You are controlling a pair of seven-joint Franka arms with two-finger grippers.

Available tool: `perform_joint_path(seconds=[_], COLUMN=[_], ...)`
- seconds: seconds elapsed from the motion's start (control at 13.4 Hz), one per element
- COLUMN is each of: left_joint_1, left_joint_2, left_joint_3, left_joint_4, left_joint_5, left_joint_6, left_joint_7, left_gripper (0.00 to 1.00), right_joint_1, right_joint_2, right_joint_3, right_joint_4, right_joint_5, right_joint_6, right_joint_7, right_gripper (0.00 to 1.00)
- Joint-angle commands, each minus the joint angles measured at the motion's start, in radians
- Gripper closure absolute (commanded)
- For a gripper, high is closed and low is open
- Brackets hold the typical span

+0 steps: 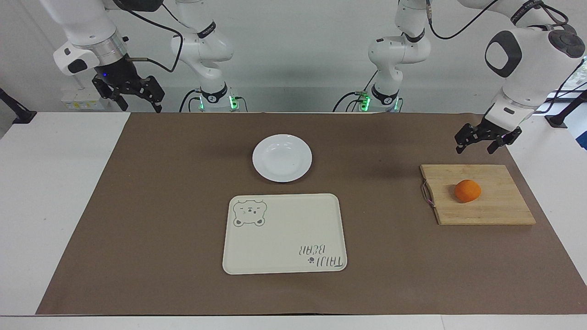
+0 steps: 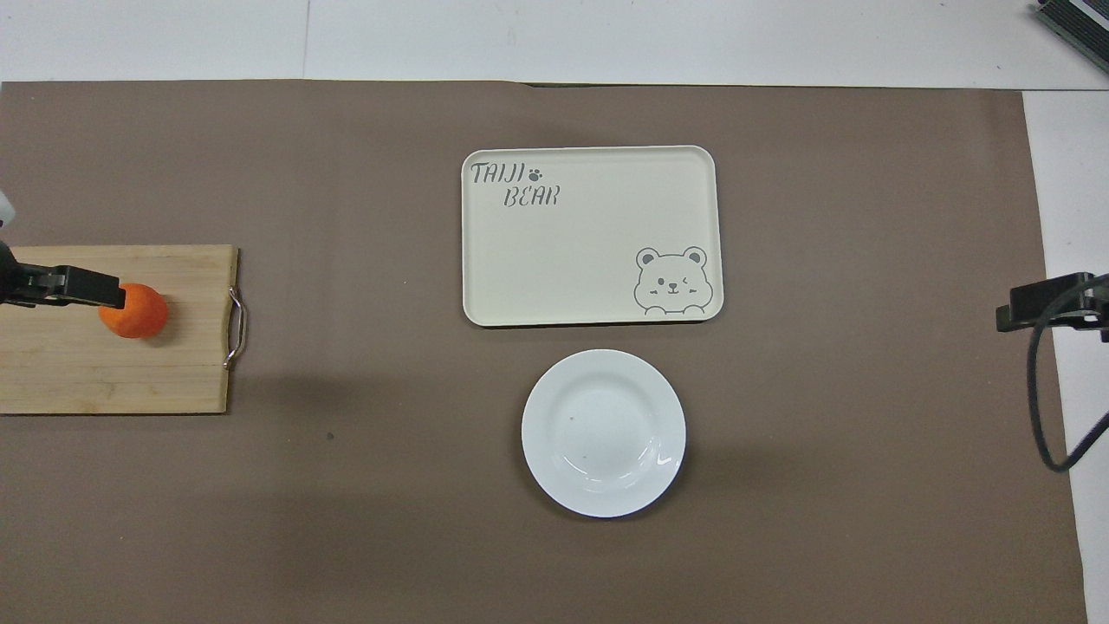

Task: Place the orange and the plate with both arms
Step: 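Close the left gripper around the orange on the cutting board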

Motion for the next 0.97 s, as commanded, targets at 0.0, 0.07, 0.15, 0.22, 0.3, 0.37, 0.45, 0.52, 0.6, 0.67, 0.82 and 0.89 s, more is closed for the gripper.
perform_joint_path(seconds=[0.0,0.07,0.15,0.22,0.3,0.37,0.45,0.52,0.6,0.67,0.82,0.89], left_joint_1=[0.037,0.04,0.047,0.049,0.052,0.078,0.107,0.116,0.118,0.116,0.113,0.109], left_joint_2=[-0.021,-0.014,-0.011,-0.009,0.003,0.043,0.087,0.121,0.129,0.129,0.124,0.124], left_joint_3=[-0.006,-0.006,-0.006,-0.007,-0.006,-0.006,-0.007,-0.007,-0.007,-0.007,-0.007,-0.007], left_joint_4=[-0.079,-0.103,-0.131,-0.155,-0.172,-0.179,-0.179,-0.183,-0.198,-0.221,-0.261,-0.264], left_joint_5=[-0.001,-0.001,-0.003,-0.001,-0.003,-0.003,-0.003,-0.003,-0.003,-0.003,-0.004,-0.004], left_joint_6=[0.076,0.102,0.136,0.168,0.196,0.228,0.254,0.283,0.312,0.337,0.389,0.403], left_joint_7=[0.073,0.104,0.11,0.112,0.112,0.136,0.162,0.162,0.159,0.156,0.153,0.152], left_gripper=[0.0,0.0,0.0,0.0,0.0,0.0,0.0,0.0,0.0,0.0,0.0,0.0], right_joint_1=[-0.003,-0.003,-0.003,-0.003,-0.003,-0.003,-0.003,-0.003,-0.003,-0.003,-0.003,-0.003], right_joint_2=[-0.013,-0.013,-0.013,-0.013,-0.013,-0.013,-0.013,-0.013,-0.013,-0.013,-0.013,-0.013], right_joint_3=[0.003,0.003,0.003,0.002,0.003,0.002,0.003,0.002,0.003,0.003,0.003,0.003], right_joint_4=[-0.011,-0.011,-0.011,-0.011,-0.011,-0.011,-0.011,-0.011,-0.011,-0.011,-0.011,-0.011], right_joint_5=[-0.005,-0.005,-0.005,-0.005,-0.005,-0.005,-0.005,-0.005,-0.005,-0.005,-0.005,-0.005], right_joint_6=[-0.001,-0.001,-0.001,-0.001,-0.001,-0.001,-0.001,-0.001,-0.001,-0.001,-0.001,-0.001], right_joint_7=[-0.019,-0.019,-0.019,-0.019,-0.019,-0.019,-0.019,-0.019,-0.019,-0.019,-0.019,-0.019], right_gripper=[0.0,0.0,0.0,0.0,0.0,0.0,0.0,0.0,0.0,0.0,0.0,0.0])
